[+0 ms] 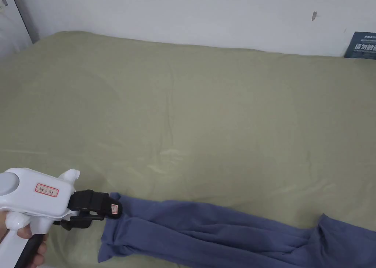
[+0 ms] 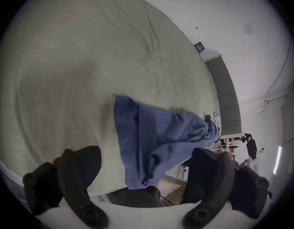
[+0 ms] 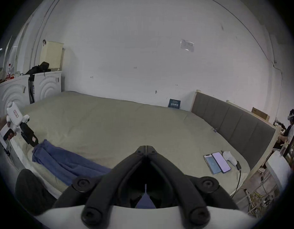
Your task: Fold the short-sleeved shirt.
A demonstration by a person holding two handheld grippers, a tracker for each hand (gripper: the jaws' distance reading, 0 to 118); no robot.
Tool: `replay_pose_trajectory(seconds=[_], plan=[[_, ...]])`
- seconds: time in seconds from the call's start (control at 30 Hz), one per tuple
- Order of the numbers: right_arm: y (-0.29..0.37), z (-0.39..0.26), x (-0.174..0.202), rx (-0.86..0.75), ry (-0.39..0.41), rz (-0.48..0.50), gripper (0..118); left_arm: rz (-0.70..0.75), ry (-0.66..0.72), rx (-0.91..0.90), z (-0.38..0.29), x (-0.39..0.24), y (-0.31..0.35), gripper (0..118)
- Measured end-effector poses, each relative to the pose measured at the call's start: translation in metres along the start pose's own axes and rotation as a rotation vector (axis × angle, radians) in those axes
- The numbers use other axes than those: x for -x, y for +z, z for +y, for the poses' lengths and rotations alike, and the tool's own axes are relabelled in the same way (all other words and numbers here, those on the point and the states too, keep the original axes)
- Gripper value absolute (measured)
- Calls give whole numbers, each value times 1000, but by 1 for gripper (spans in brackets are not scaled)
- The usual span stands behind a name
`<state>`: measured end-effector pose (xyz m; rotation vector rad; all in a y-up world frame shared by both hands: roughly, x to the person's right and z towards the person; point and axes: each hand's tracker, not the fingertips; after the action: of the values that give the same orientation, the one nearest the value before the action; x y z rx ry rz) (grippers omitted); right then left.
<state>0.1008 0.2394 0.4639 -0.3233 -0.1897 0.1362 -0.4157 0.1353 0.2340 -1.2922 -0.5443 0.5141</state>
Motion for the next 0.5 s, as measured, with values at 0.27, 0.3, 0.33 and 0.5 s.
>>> replay_pose_trajectory(seconds=[0.27,0.3,0.33,0.5], plan=[[-1,-7,-4,48,-24,9,0,-138,75,-12,-9,-1,-33,113],[0,-8,-5,50,-25,8,0,-137,74,-13,-9,-4,-36,113],[1,-8,-7,51,-26,8,0,-132,82,-19,-8,-7,-37,111],[4,-8,-11,51,-39,-2,0,-12,99,-77,-12,-13,-40,6]])
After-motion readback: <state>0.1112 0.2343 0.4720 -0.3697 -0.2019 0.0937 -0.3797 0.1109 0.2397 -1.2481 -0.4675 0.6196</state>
